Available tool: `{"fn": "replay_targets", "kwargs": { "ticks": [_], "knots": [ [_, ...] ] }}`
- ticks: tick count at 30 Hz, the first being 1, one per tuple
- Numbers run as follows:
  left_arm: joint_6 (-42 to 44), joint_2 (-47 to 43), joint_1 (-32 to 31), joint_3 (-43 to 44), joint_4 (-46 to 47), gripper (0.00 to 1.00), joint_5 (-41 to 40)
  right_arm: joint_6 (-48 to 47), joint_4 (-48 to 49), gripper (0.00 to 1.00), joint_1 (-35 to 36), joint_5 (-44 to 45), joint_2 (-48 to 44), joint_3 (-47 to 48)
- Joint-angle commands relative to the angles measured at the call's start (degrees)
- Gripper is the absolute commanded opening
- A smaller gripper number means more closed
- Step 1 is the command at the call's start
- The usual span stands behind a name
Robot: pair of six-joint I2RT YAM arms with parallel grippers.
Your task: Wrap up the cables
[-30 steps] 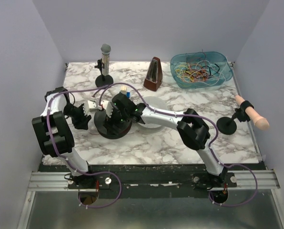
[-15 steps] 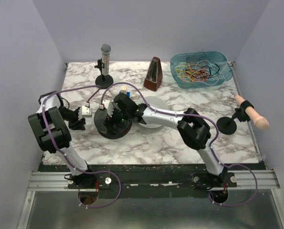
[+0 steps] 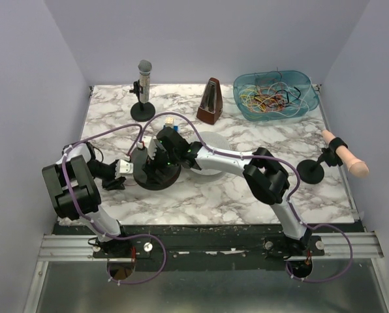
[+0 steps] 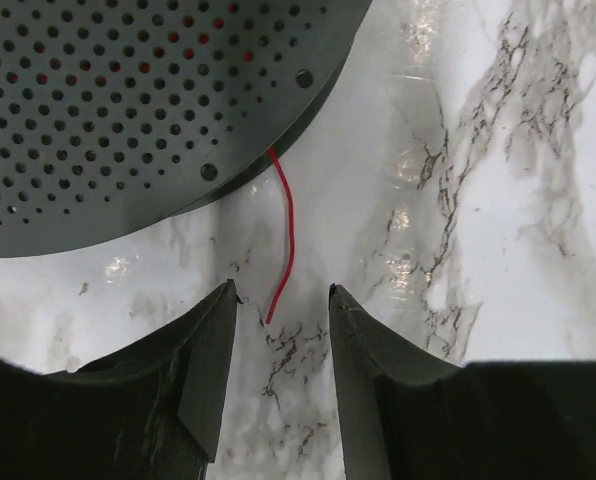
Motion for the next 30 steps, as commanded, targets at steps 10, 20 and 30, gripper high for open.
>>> {"fn": "replay_targets", "kwargs": {
  "ticks": [10,20,30],
  "knots": [
    [0.2,-0.5,-4.1,-2.6,9.4,0.07,-5.9,0.7,-2.1,0.88,-0.2,-0.4,-1.6,-1.7],
    [-8.8,1.7,-3.2,6.3,17.1,0.00,4.8,-0.3,-3.7,0.88,-0.9,-0.9,-1.6,-2.6],
    [-18.7,7.7,-9.5,14.9,22.6,0.00,6.0,-3.3,-7.0,0.85,-0.9,-6.0,-1.3,-1.1]
  ]
}}
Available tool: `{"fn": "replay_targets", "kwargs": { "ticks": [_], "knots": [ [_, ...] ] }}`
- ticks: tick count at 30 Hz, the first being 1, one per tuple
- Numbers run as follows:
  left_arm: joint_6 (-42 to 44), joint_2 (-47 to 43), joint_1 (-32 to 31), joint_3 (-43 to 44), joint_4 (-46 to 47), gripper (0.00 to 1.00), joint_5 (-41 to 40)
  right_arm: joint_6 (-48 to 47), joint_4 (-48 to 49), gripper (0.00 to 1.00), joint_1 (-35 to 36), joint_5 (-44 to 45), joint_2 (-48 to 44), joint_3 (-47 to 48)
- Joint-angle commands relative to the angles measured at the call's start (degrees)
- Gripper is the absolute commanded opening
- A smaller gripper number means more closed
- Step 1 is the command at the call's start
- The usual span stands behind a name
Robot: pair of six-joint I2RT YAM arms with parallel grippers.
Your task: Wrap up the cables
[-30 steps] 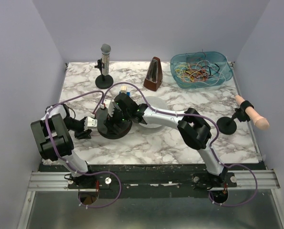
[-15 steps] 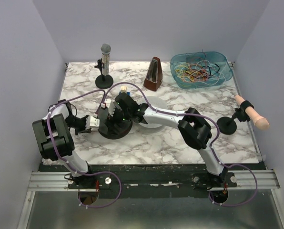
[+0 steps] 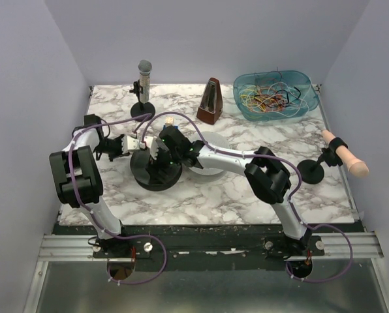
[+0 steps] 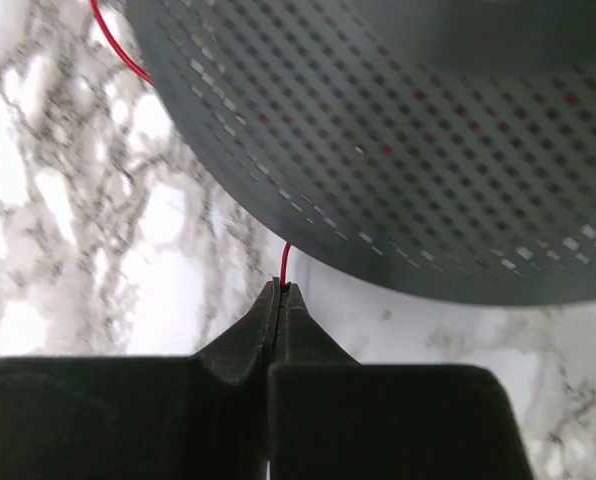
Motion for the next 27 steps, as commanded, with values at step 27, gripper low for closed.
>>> {"fn": "replay_targets", "kwargs": {
  "ticks": [27],
  "knots": [
    [-14.2,3.9,-10.9,9.1,11.5,0.35,3.6,-0.8,-7.5,0.93,0.0,6.4,-0.8,5.4]
  ]
}}
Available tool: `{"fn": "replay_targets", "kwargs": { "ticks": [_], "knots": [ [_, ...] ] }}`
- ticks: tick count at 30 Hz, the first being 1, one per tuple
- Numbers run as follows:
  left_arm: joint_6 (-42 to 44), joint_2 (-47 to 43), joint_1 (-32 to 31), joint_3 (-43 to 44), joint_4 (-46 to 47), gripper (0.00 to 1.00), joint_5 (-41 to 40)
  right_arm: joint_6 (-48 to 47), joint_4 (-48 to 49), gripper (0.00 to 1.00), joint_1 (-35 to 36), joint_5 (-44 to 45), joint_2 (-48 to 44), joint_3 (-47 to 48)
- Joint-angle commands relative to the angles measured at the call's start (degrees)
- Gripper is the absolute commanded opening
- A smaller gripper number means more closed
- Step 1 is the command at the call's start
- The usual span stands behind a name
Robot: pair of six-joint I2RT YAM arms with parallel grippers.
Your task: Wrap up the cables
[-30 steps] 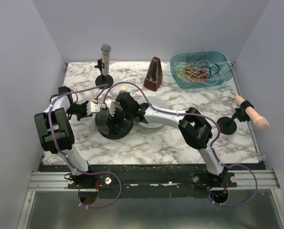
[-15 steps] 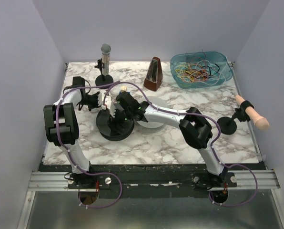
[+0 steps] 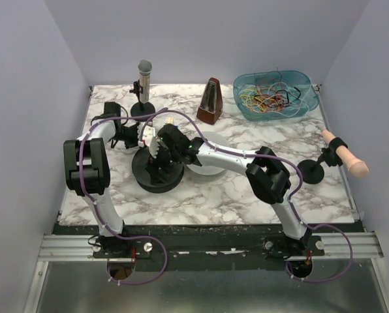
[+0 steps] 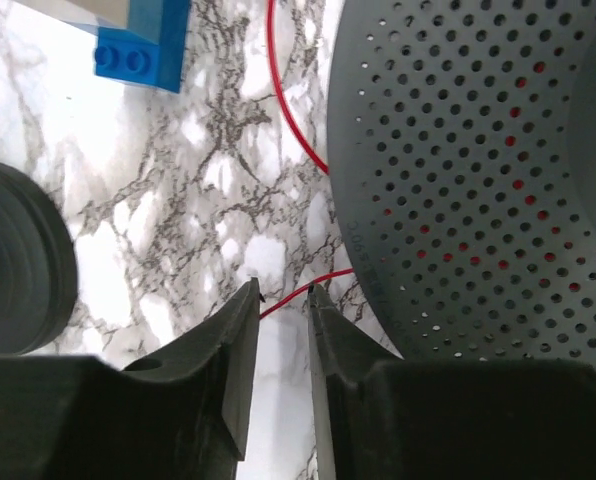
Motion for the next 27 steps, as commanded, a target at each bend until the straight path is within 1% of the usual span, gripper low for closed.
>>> {"fn": "replay_targets", "kwargs": {
  "ticks": [1,7,9,11,13,16,17,20,21,22,23,24,25,27],
  "knots": [
    [-2.2,-4.2,-0.2,0.5,2.9,0.37,3.2,0.5,0.3,0.94,0.1,3.9,-1.1,2.3],
    [-3.4,-5.1,0.4,1.7,4.2,0.53,2.6,0.9,2.3,0.97,0.2,2.4,-3.1,2.6],
    [-3.6,-5.4,0.6,2.1,4.3,0.61,2.8,0.8,2.5,0.97,0.2,2.3,-3.9,2.6],
    [-3.8,-6.2,0.8,2.1,4.6,0.65,2.7,0.9,2.9,0.98,0.1,2.2,-4.6,2.4],
    [-4.6,-6.9,0.9,2.1,5.2,0.66,2.4,1.1,3.7,0.99,0.1,2.3,-6.0,1.9],
    [-7.9,-8.8,1.3,2.2,6.6,0.68,2.8,1.3,4.8,1.00,0.0,3.5,-8.2,1.0],
    [-9.5,-9.6,1.5,2.2,7.1,0.70,3.1,1.6,5.0,1.00,-0.1,4.1,-9.0,0.7],
    [-19.7,-13.0,2.2,1.2,11.4,0.72,2.9,3.1,5.3,1.00,-1.1,5.9,-13.0,-1.1],
    [-24.0,-14.8,2.2,0.4,13.4,0.77,2.4,3.7,5.4,1.00,-1.5,6.6,-14.9,-2.4],
    [-27.6,-16.4,2.2,-0.9,15.7,0.78,1.5,4.6,5.9,1.00,-2.2,8.0,-16.9,-3.8],
    [-33.2,-19.3,2.3,-2.5,17.8,0.84,0.8,5.5,6.1,1.00,-2.9,9.2,-19.3,-5.8],
    [-37.1,-21.6,2.2,-4.4,20.4,0.99,-0.2,6.6,6.1,1.00,-3.7,10.2,-21.5,-7.4],
    [-40.3,-23.6,2.3,-6.0,22.3,0.99,-1.1,7.7,6.1,1.00,-5.0,11.3,-24.1,-9.6],
    [-49.3,-26.6,2.2,-8.0,25.6,0.99,-4.7,10.4,6.4,1.00,-8.0,13.2,-29.3,-14.2]
  ]
}}
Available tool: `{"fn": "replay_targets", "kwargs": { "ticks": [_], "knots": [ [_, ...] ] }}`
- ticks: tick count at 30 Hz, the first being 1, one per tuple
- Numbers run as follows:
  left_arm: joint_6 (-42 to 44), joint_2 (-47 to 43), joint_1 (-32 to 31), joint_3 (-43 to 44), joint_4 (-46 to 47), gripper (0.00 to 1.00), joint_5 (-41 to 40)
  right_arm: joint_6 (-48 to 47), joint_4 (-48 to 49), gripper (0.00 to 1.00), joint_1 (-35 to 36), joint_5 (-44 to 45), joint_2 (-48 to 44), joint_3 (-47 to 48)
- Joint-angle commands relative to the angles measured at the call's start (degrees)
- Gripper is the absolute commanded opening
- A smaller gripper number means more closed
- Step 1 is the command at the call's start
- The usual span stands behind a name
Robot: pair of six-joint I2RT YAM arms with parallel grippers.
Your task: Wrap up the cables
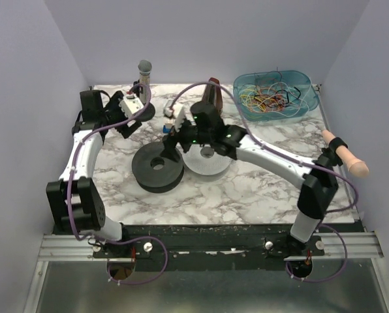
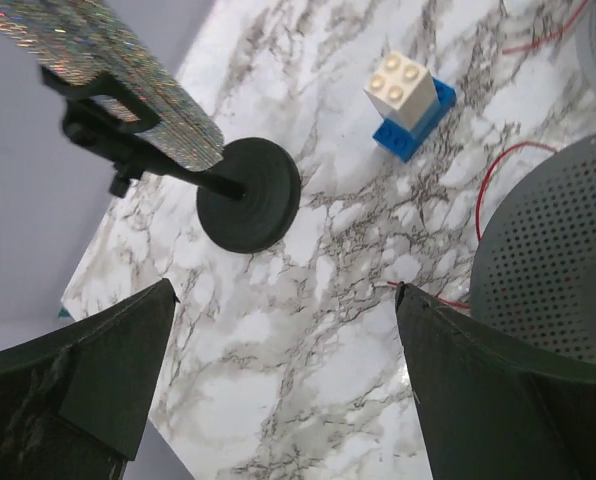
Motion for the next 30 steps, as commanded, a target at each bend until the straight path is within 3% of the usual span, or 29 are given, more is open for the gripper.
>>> {"fn": "replay_targets", "kwargs": {
  "ticks": [1,6,9,12,15,17,22,30],
  "knots": [
    [-26.8,-7.7,0.2,-4.2,10.3,0.99,-6.1,7.6,1.6,1.00,-7.3,7.2,-13.0,-10.2],
    [-42.0,-13.4,0.1,-6.9,9.2,0.99,-14.8,10.9,2.2,1.00,-15.7,15.8,-29.8,-25.1],
    [-48.5,-19.5,0.1,-14.5,15.2,0.99,-20.9,12.4,2.1,1.00,-23.1,17.2,-40.6,-33.8],
    [-54.2,-23.4,0.1,-21.1,20.9,0.99,-32.1,12.7,1.3,1.00,-31.8,17.4,-49.2,-40.5],
    [-57.3,-26.0,0.3,-27.5,27.3,0.99,-43.8,12.2,1.0,1.00,-41.2,17.4,-54.7,-46.0],
    [-61.1,-28.6,0.6,-33.8,33.3,0.99,-47.2,11.9,3.1,1.00,-48.3,15.9,-56.8,-49.8],
    [-62.8,-31.4,0.6,-47.9,47.0,0.99,-42.8,15.7,14.3,1.00,-60.3,12.4,-57.5,-59.3],
    [-64.0,-30.5,0.6,-58.8,65.2,0.99,-40.9,14.9,43.4,1.00,-61.2,13.2,-57.2,-79.1]
  ]
}}
